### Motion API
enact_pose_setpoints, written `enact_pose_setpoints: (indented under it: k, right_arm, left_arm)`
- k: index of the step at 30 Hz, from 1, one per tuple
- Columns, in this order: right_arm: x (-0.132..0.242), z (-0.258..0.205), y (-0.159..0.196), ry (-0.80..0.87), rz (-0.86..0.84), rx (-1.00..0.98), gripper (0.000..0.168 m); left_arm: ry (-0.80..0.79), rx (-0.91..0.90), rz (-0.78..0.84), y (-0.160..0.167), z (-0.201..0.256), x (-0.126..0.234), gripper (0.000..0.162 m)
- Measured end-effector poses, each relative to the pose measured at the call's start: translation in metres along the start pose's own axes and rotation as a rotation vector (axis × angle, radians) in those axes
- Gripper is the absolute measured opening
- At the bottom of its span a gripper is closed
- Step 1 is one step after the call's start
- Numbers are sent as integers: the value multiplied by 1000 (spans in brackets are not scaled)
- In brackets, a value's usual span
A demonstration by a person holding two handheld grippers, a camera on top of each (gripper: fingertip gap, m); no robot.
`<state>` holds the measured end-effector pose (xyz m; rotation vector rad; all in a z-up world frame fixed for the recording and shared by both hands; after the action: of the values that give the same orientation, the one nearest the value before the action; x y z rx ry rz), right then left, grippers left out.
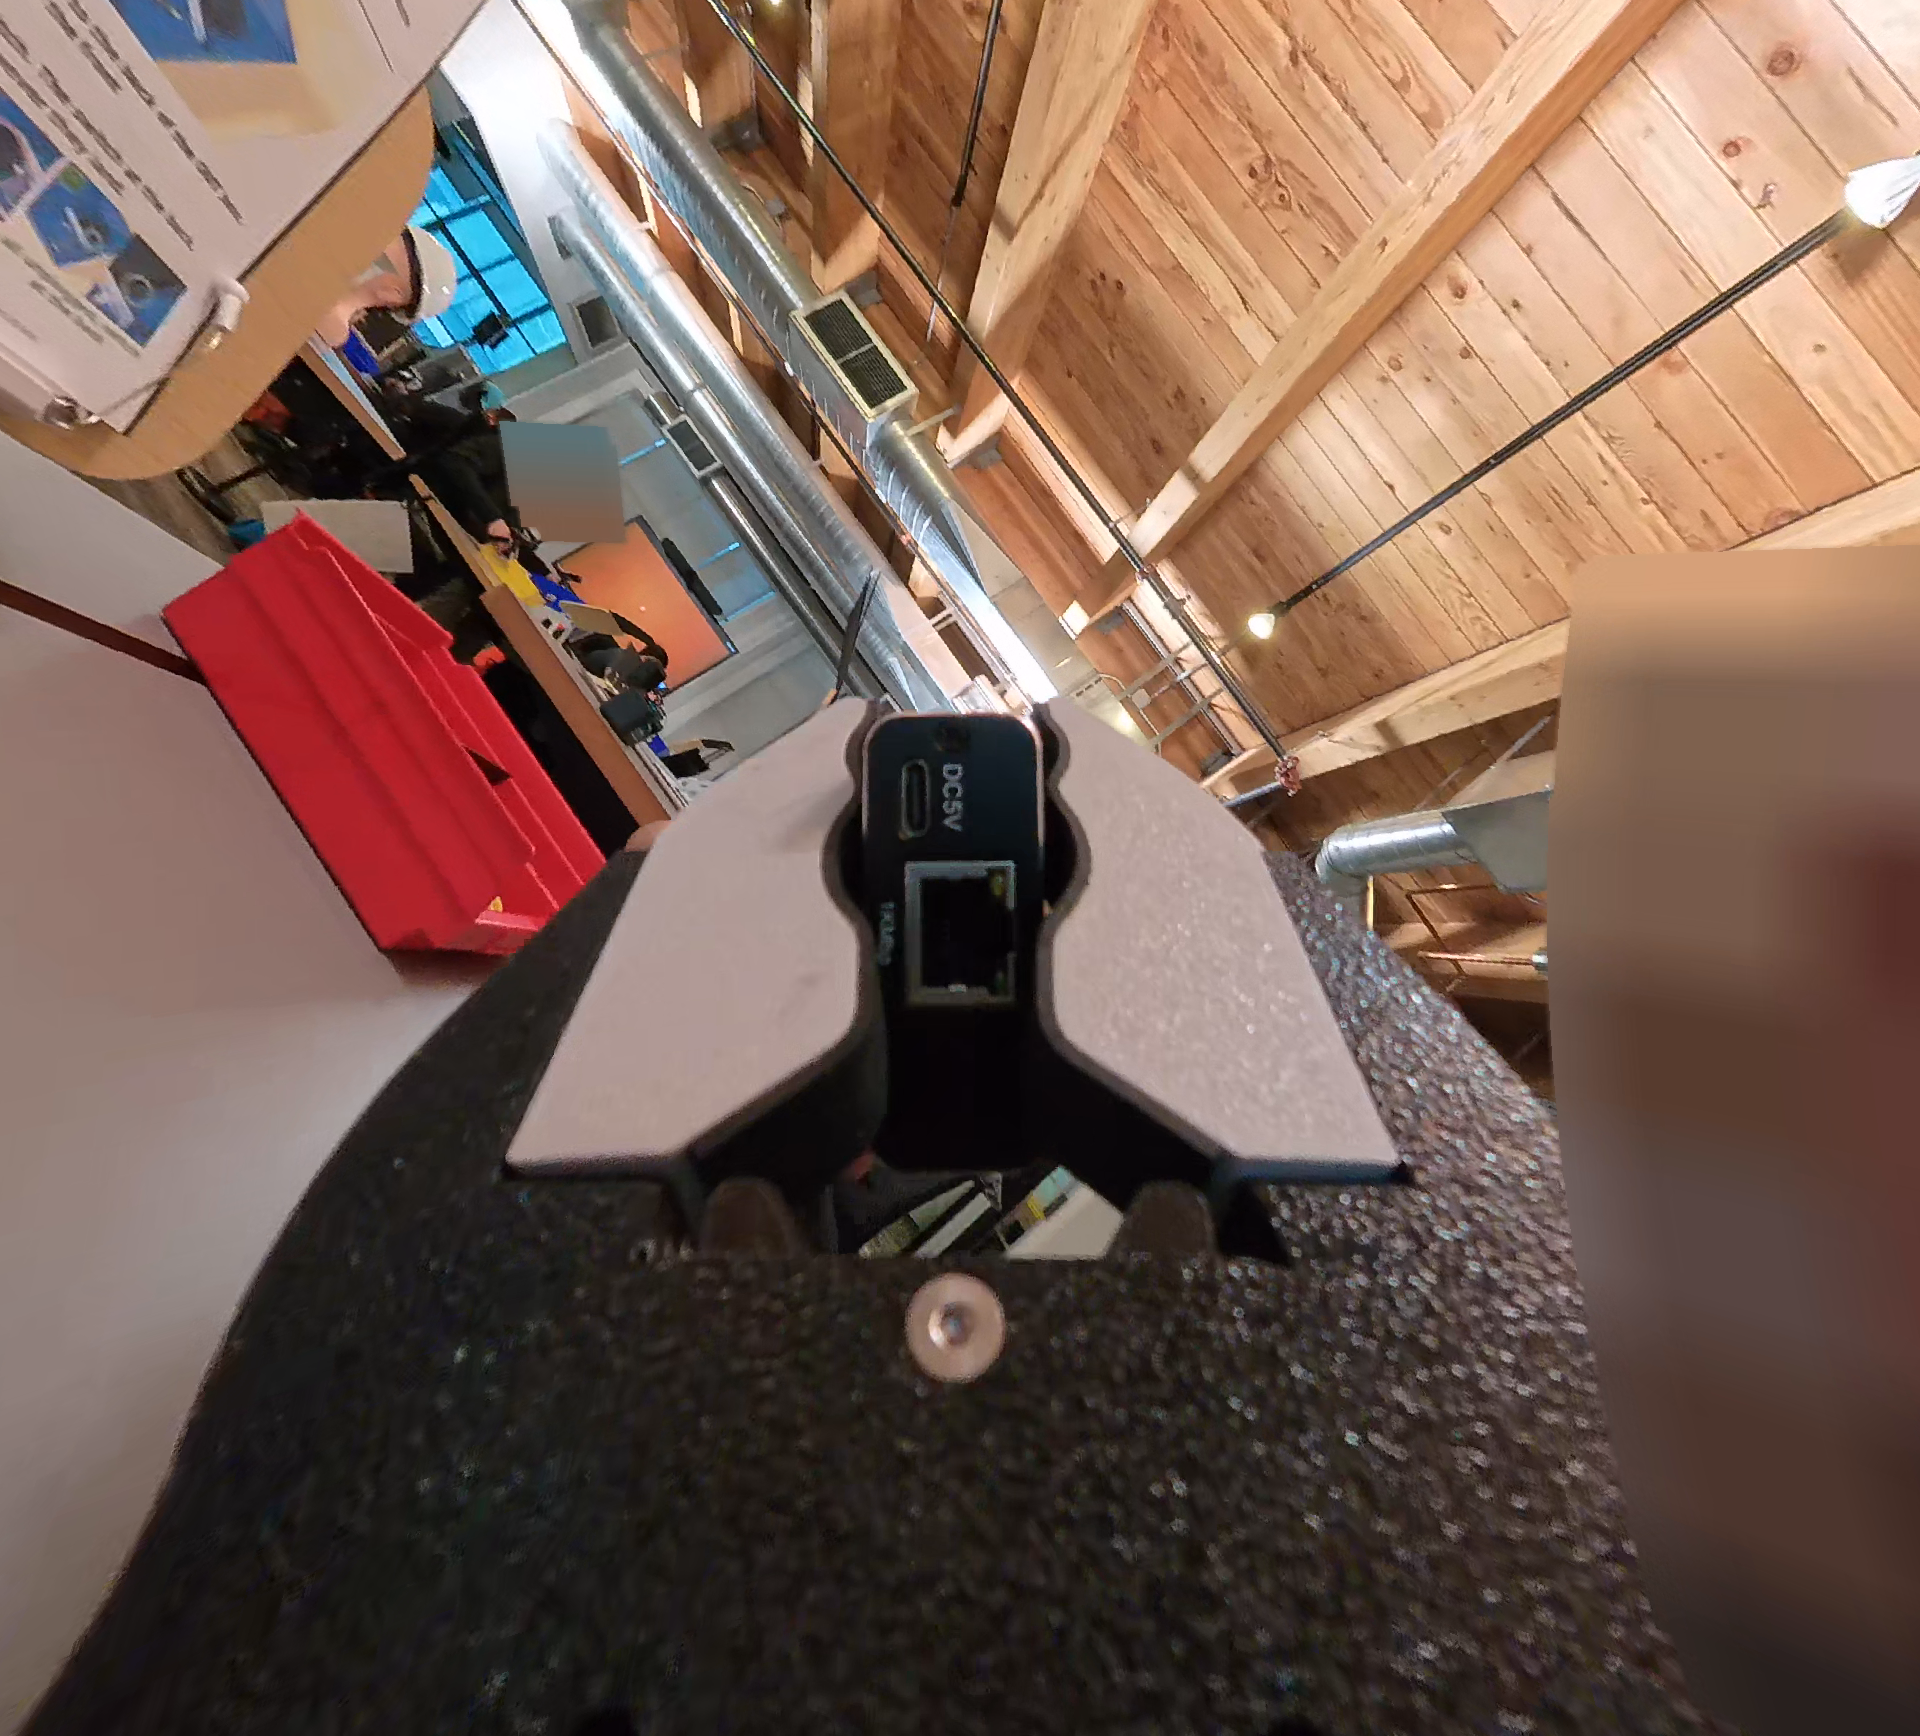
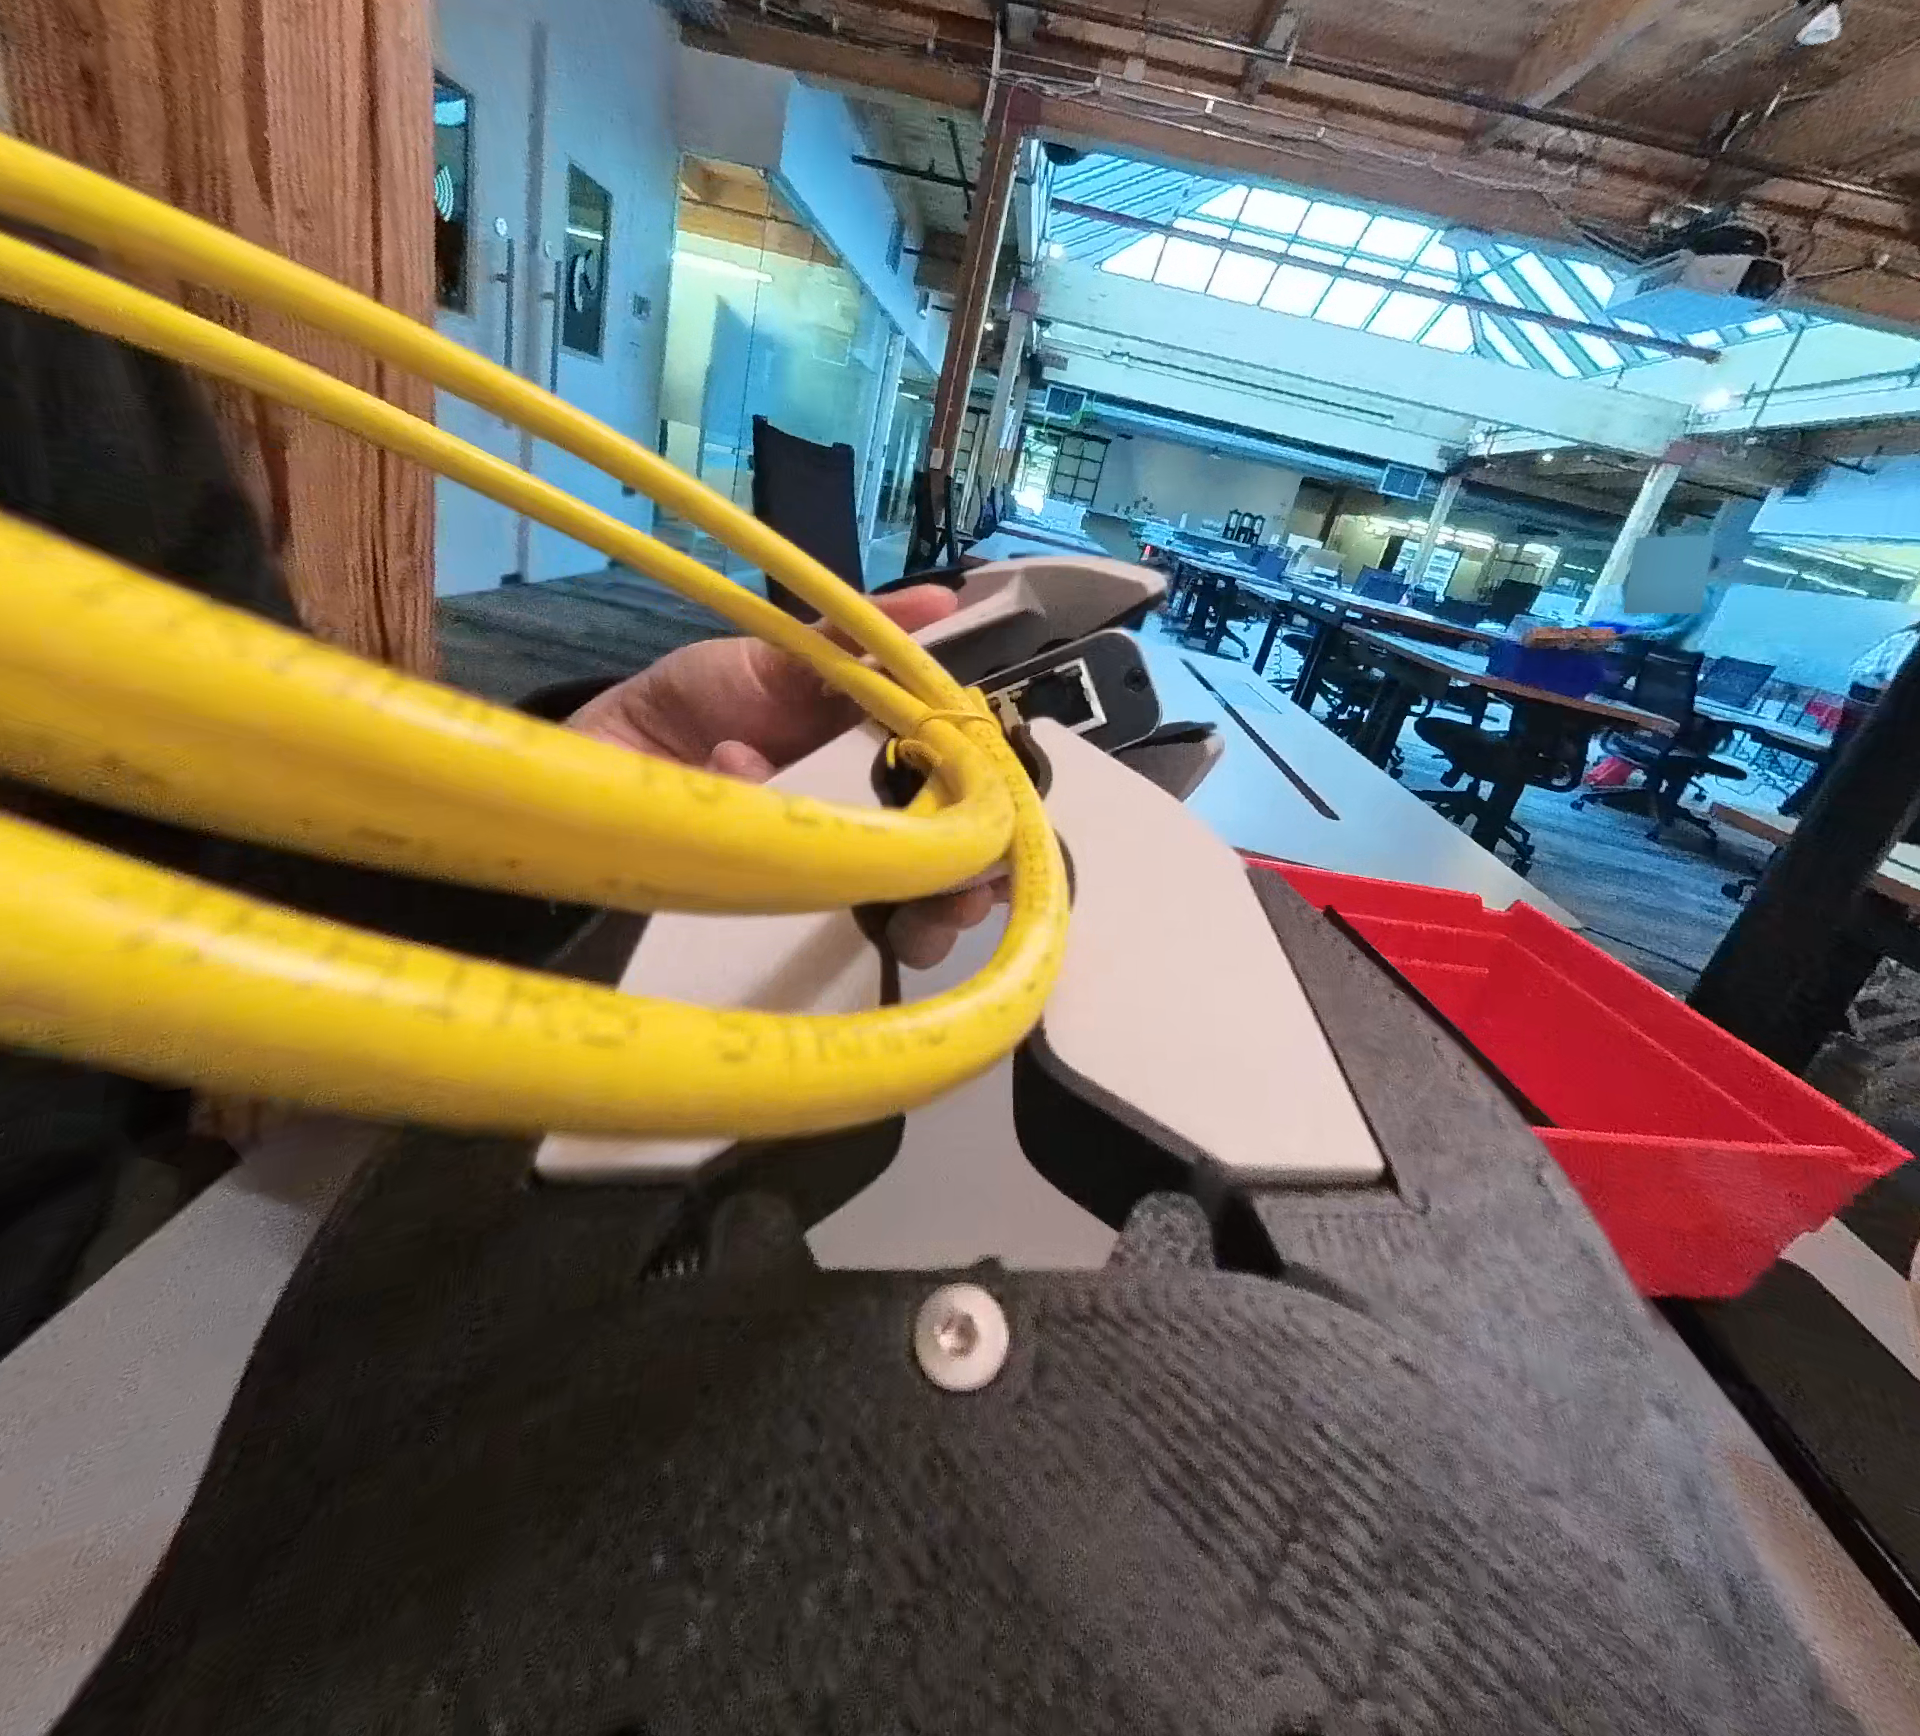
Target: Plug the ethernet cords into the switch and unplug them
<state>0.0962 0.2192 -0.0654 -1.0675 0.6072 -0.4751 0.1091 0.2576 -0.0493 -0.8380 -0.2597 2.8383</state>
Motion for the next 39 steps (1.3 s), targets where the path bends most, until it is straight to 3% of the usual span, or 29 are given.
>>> enact_pose_setpoints:
  k: [7, 16, 22, 27, 32, 39]
  right_arm:
    - [2, 6, -1, 44, 71, -51, 16]
    - [0, 21, 2, 58, 247, -508, 14]
    - [3, 25, -5, 63, 285, -574, 14]
    - [5, 23, -18, 40, 311, -610, 14]
    - [7, 24, -17, 51, 277, -601, 14]
    - [9, 23, -19, 44, 254, -548, 14]
  left_arm:
    - [-25, 7, 16, -1, -4, 0, 27]
    - [-145, -263, -15, -8, -7, 2, 51]
    - [-96, -368, -66, -9, 2, 0, 64]
    - [-33, -605, -90, -10, 16, 3, 77]
    - [-77, -806, -156, -8, 14, 7, 86]
    - [-152, -908, -332, 3, 2, 14, 90]
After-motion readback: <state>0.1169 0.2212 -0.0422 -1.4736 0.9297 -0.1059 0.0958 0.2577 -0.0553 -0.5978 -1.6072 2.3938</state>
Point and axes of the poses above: each gripper's, where its closed fingertips meet, x back along the fingers, y out of its underside, z = x × y across the jaws, the point moved 1 cm from there along x, back along the fingers, and after that the axes turned 8 degrees about x, right-handed, at the moved point
